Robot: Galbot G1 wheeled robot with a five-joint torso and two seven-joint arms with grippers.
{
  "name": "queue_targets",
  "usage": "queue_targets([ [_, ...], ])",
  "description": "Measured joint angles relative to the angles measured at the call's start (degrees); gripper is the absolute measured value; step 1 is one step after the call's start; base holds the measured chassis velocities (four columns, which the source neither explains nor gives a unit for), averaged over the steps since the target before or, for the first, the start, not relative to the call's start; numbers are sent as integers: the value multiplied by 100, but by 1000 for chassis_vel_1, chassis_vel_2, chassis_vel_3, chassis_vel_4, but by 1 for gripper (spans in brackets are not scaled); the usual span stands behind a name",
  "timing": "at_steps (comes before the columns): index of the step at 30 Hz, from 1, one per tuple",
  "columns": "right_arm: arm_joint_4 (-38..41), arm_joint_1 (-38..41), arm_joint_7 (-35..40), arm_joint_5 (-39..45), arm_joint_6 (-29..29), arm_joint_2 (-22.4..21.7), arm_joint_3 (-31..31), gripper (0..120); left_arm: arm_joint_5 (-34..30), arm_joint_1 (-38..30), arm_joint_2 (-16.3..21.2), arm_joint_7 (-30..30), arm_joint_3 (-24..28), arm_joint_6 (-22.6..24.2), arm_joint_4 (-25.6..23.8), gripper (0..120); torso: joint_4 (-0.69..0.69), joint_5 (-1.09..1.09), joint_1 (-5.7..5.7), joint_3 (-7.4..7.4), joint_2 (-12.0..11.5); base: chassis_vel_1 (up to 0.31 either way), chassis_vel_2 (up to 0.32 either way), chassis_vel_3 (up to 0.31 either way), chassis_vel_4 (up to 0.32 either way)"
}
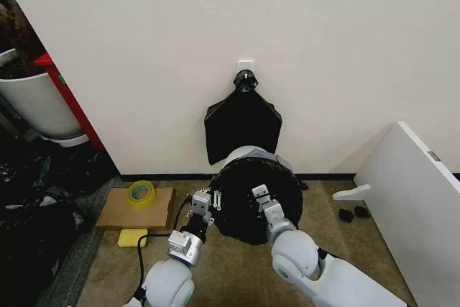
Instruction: Place the garbage bag over the trash bin.
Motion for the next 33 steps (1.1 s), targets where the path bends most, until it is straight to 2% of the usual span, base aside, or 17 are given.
queue_targets([
  [5, -467, 171, -3, 30, 3, 165, -30, 0, 14, 69, -13, 22, 26, 0, -24, 0, 0, 0, 0, 0, 0, 0, 0, 0, 0],
  [9, -831, 336, 81, -284, -212, 208, -30, 0, 40, 142, -9, 27, 2, -6, -83, 0, 1, 0, 0, 0, 0, 0, 0, 0, 0],
  [16, -693, 281, 178, -176, -394, 97, -27, 0, 47, 177, 17, 31, -46, -32, -112, 0, 0, 0, 0, 0, 0, 0, 0, 0, 0],
  [19, -464, 185, 126, -152, -139, 72, -28, 0, 47, 161, 6, 30, -52, -34, -100, 0, 0, 0, 0, 0, 0, 0, 0, 0, 0],
  [20, -342, 137, 21, -192, 188, 66, -26, 0, 47, 155, -5, 27, -51, -35, -70, 0, 0, 0, 0, 0, 0, 0, 0, 0, 0],
  [23, -218, 52, -290, -812, 1001, 21, 21, 0, 44, 155, -13, 22, -46, -30, -21, 0, 0, 0, 0, 0, 0, 0, 0, 0, 0],
  [24, -218, 52, -290, -812, 1001, 21, 21, 0, 44, 155, -13, 22, -46, -30, -21, 0, 0, 0, 0, 0, 0, 0, 0, 0, 0],
  [27, -445, 38, -427, -1382, 1495, 0, 56, 0, 42, 154, -12, 18, -49, -14, -17, 0, 0, 1, 0, 0, 0, 0, 0, 0, 0],
  [33, -803, 97, -334, -1732, 1420, 47, 88, 0, 51, 180, -30, 17, -45, 0, -48, 0, 1, 0, 0, 0, 0, 0, 0, 0, 0],
])
